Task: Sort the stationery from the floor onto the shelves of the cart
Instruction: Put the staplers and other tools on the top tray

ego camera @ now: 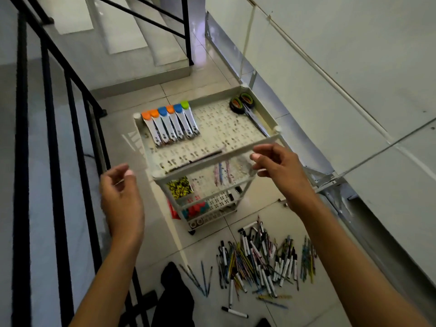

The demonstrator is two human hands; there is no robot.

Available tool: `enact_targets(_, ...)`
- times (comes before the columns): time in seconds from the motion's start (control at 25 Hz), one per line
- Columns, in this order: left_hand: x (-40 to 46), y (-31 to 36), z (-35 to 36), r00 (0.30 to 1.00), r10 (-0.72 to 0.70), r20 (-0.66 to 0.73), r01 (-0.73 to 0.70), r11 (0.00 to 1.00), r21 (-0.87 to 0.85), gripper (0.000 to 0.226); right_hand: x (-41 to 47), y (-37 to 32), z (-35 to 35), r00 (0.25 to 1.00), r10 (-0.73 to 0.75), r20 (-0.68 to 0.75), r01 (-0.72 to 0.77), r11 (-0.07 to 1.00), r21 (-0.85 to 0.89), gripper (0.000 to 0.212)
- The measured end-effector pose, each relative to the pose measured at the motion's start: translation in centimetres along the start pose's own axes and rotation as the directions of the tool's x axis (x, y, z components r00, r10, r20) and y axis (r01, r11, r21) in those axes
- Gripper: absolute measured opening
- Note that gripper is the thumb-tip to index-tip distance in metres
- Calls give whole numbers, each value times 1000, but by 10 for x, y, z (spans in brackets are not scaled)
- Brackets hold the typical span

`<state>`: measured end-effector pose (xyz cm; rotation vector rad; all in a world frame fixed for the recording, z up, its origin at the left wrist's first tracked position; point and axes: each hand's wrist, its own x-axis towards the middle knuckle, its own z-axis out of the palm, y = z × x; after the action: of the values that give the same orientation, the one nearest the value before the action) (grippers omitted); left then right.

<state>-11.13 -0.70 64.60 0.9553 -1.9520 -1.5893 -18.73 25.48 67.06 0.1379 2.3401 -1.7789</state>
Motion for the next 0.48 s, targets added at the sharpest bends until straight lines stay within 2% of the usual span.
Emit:
enact_targets(0.12,-65,-39,14,996,-91,-9,91,996,-16,13,-36,50,-45,998,63,17,-62,997,-54,16)
enact_targets(0.2,-113,-73,36,974,-189,122,186,982,37,10,-64,92,-74,991,127,33,-123,987,-103,17)
enact_targets(0.32,-176,-123,77,853,-322,410,253,944,213,12,-89,163,-112,975,224,-8,-222,963,-154,15)
enact_targets(0.48,-218,-219,134,675,-434,596,182,882,435,11,-89,285,-131,934,354,-46,-356,914,-194,15)
